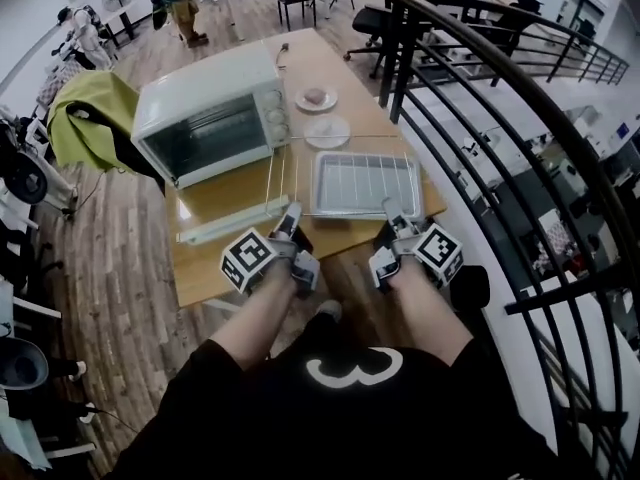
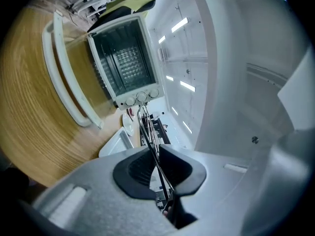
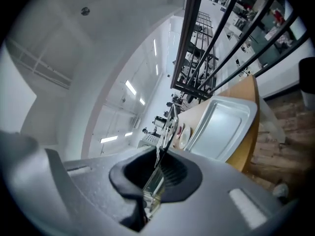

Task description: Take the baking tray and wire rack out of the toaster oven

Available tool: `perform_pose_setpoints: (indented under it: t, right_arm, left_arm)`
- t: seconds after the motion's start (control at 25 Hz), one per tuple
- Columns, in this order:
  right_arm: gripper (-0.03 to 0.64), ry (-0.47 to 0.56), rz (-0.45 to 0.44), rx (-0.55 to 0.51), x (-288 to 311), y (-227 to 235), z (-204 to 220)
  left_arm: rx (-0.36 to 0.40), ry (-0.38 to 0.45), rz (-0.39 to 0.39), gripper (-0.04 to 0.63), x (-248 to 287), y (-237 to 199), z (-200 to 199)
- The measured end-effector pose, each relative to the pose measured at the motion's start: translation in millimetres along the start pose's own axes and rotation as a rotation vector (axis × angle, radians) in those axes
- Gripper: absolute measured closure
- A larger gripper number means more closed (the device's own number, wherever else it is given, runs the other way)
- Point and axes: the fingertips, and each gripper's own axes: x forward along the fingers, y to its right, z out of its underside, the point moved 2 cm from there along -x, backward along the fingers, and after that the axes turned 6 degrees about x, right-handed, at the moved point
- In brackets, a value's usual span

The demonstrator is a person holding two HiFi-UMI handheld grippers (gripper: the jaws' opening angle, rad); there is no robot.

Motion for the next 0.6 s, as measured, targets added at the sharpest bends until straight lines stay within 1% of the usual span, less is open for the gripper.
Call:
perform_pose_setpoints:
  t: [0.24,0.44,0.6]
  right_arm:
    - [0.598,0.061,0.039,0.018,-12,17,-28]
    - [0.598,0.077,0.076,0.009,-15,41,-55]
    - [0.598,0.078,0.101,0.015,-5,57,-65]
  left_arm:
    - [-0.001,-0.085,0.019,0.563,33,3,23]
    - [-0.015,-0.146,0.014,0.563,62,-4,49]
    - [-0.023,-0.173,-0.003,0.561,80,-16,56]
